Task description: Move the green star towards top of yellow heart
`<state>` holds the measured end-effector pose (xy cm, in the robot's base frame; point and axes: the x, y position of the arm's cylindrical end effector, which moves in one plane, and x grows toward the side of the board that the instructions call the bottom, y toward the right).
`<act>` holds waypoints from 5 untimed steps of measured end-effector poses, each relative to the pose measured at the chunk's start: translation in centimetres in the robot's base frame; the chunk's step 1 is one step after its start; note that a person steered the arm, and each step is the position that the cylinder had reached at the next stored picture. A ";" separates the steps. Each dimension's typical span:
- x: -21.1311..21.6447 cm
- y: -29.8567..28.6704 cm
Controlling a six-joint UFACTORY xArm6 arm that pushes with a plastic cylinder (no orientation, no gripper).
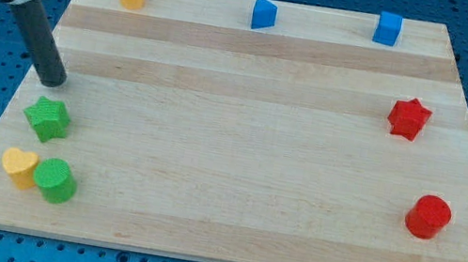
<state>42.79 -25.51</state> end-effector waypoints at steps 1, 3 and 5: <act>2.3 -0.3; 4.7 -3.2; 2.0 -2.8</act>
<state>44.77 -28.31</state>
